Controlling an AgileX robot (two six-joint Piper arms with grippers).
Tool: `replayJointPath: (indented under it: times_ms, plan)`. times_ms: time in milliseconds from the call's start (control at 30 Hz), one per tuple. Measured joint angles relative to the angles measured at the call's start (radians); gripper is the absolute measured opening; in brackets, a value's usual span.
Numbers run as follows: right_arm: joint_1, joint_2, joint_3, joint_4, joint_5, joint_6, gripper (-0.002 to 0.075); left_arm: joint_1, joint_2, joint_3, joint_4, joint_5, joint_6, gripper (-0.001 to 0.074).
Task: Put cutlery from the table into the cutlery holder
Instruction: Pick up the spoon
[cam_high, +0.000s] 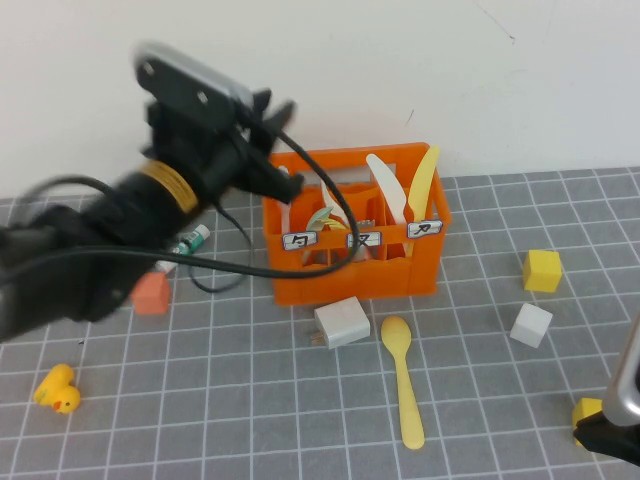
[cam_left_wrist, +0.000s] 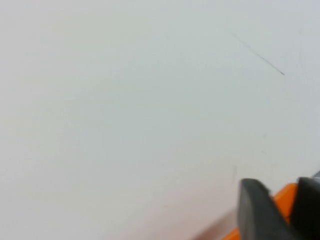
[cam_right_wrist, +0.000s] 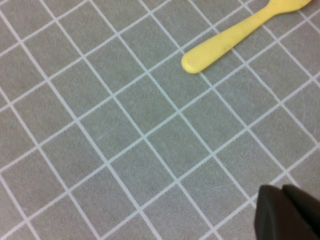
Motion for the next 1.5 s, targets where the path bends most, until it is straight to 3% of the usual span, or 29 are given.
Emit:
replayJointPath:
  times_ms: [67, 167, 333, 467, 667, 900, 1233, 1500]
  plan:
    - [0.0, 0.0, 0.0, 0.0, 0.002, 0.0, -0.0001, 0.0, -0.101, 0.0, 0.0, 0.109, 0.009, 0.0091]
    - [0.0, 0.0, 0.0, 0.004, 0.004, 0.0, -0.0001, 0.0, -0.258, 0.0, -0.002, 0.364, -0.017, 0.0027]
    - [0.0, 0.0, 0.0, 0.004, -0.023, -0.002, -0.0001, 0.002, -0.502, 0.005, -0.017, 0.776, -0.051, 0.0006]
    - [0.0, 0.0, 0.0, 0.004, -0.101, 0.032, -0.0001, 0.002, -0.676, 0.061, -0.038, 0.924, -0.056, 0.0002]
    - [0.0, 0.014, -0.063, -0.008, -0.075, 0.081, -0.0001, 0.002, -0.933, 0.214, -0.082, 1.055, -0.065, 0.0]
    - [0.021, 0.162, -0.291, -0.09, 0.063, 0.246, -0.0001, 0.002, -1.173, 0.413, -0.11, 1.128, -0.138, 0.0]
    - [0.291, 0.521, -0.486, -0.338, -0.062, 0.623, -0.0001, 0.002, -1.236, 0.517, -0.115, 1.138, -0.186, 0.0]
    - [0.34, 0.752, -0.63, -0.409, -0.087, 0.855, 0.0026, 0.002, -1.236, 0.519, -0.138, 1.124, -0.195, 0.0]
